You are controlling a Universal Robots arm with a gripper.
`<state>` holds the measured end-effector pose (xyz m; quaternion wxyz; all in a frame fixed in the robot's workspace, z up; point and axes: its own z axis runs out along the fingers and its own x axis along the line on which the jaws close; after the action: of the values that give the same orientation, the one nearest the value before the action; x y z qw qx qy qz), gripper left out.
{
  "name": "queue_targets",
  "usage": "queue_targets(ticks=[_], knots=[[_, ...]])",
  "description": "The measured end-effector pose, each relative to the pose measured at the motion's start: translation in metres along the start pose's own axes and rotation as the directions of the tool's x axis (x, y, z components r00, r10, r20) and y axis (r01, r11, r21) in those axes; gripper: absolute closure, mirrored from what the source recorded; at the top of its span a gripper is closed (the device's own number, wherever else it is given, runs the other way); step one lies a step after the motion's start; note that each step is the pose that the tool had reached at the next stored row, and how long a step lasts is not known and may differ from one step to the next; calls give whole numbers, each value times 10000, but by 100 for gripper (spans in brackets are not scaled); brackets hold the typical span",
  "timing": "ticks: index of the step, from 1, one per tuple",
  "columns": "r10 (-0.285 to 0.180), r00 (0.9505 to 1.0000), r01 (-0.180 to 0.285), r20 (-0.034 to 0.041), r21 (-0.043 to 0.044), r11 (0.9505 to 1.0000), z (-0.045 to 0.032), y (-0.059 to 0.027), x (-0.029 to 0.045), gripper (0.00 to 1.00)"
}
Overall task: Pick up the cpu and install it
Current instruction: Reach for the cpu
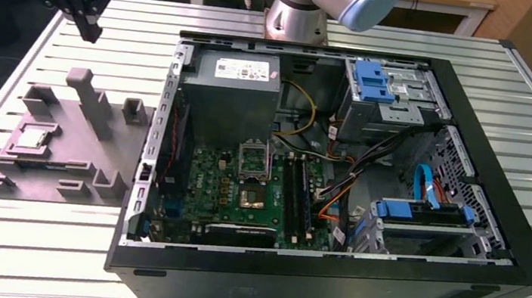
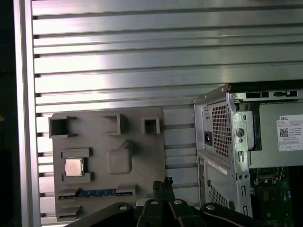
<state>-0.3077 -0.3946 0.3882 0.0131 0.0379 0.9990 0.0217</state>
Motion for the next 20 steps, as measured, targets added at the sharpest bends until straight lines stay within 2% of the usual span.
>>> queue_targets(ticks=[15,20], knots=[[0,10000,0,-1,0,10000,-1,-2,22,89],[1,10000,-1,-17,2,10000,6,-6,82,89]])
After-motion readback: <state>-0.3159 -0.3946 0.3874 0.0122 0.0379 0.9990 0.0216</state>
